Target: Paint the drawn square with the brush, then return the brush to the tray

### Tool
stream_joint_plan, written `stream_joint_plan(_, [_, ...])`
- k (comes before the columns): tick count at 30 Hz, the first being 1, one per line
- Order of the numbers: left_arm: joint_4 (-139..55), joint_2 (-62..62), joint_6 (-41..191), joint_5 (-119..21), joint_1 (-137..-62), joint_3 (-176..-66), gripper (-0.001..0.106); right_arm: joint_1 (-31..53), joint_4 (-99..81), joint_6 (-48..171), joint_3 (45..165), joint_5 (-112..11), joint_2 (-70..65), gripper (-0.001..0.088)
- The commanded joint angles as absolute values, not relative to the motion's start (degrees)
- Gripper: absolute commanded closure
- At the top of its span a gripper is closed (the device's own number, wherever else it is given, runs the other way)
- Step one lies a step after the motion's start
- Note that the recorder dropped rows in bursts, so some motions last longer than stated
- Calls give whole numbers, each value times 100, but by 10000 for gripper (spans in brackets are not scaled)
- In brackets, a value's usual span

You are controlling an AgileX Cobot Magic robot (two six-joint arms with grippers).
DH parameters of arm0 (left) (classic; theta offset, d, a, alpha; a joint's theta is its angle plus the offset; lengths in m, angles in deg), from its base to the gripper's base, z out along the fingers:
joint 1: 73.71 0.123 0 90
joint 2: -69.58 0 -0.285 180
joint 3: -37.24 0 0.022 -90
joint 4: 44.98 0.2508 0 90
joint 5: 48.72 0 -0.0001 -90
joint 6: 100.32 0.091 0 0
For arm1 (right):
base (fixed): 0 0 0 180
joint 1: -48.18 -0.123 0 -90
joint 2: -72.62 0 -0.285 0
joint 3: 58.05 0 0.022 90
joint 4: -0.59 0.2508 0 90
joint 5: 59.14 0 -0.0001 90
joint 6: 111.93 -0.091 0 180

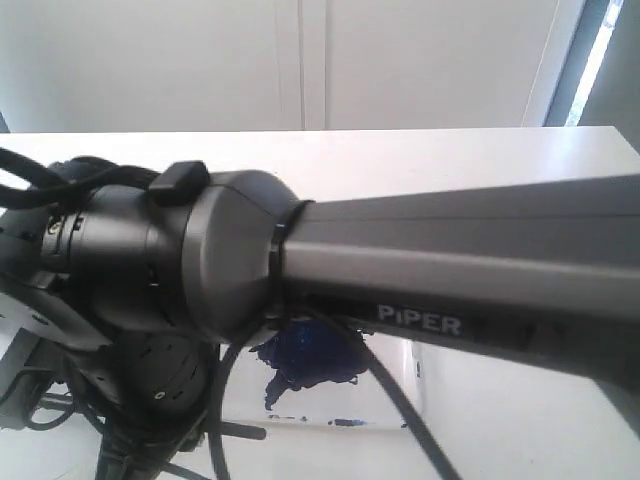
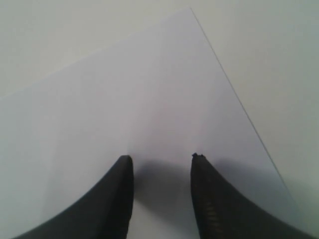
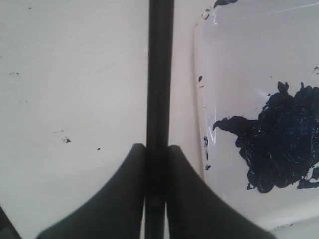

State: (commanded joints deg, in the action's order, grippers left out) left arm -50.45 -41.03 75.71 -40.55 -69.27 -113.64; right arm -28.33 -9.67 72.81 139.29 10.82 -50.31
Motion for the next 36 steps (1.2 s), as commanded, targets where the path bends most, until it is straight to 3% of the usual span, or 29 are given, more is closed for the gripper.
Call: stream_joint_plan(36, [-5045,-4078,7560,-4049,-6927,-11364,613,-2843,-1281,7319,14464,1082,-5617,868])
